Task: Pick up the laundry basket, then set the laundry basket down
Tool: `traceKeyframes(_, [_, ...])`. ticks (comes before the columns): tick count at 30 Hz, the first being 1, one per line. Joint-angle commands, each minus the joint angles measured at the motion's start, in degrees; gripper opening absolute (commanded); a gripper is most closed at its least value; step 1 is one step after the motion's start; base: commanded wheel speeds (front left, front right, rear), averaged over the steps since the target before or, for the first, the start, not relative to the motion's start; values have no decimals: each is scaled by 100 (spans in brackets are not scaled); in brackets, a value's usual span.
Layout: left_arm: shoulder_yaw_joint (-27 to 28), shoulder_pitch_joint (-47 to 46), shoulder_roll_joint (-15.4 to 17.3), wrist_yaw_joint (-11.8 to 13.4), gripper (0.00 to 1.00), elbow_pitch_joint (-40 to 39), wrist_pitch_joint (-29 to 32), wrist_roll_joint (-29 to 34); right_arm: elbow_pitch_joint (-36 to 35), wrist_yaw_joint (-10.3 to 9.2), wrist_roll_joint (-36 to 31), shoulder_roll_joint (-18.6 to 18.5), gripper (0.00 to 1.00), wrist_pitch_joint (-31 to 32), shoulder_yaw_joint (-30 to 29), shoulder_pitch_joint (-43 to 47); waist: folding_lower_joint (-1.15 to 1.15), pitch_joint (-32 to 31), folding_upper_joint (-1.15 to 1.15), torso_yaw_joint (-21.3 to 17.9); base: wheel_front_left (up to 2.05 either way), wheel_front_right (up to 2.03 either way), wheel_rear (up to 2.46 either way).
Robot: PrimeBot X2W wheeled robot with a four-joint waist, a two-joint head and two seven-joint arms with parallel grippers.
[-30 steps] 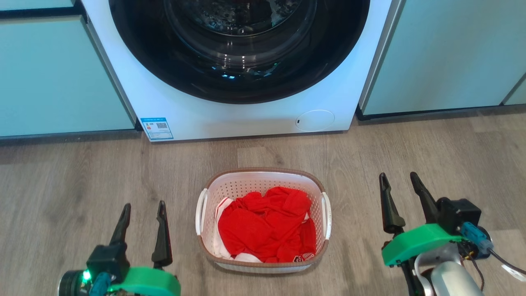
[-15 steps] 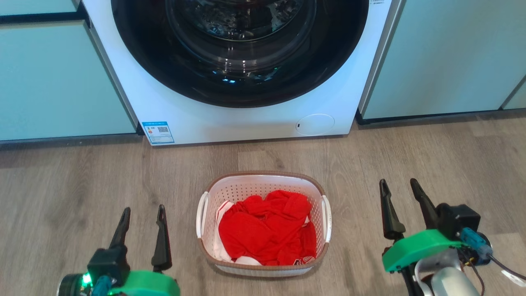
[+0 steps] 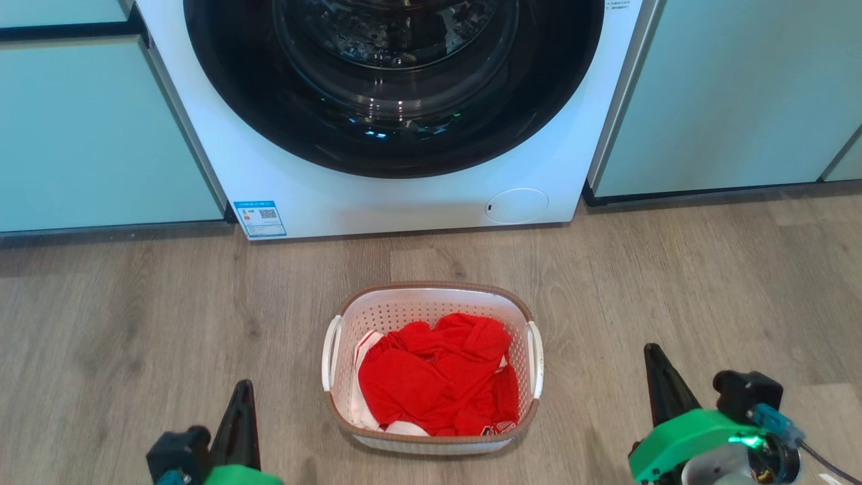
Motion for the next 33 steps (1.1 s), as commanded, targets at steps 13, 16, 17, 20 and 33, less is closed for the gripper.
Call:
traceKeyframes(13, [143,-408,77,-143,0,-55,168,-1010,-206,6,911,-65,0,183,-131,-284,0,4,0,16,0,0,0])
traceKeyframes(16, [166,-448,86,-172,0,-31,208,-1223,-210,7,1101,-72,0,224,-154,-297,0,4,0,20,0,0,0])
traceKeyframes(17, [174,-462,89,-181,0,-24,222,-1294,-212,7,1164,-74,0,238,-162,-301,0,5,0,21,0,0,0])
traceKeyframes(20, [198,-502,97,-210,0,-2,263,-1507,-216,8,1353,-80,0,280,-187,-315,0,5,0,25,0,0,0])
traceKeyframes(33, [313,-669,123,-330,0,66,449,-2419,-237,11,2165,-99,0,469,-301,-372,0,10,0,40,0,0,0])
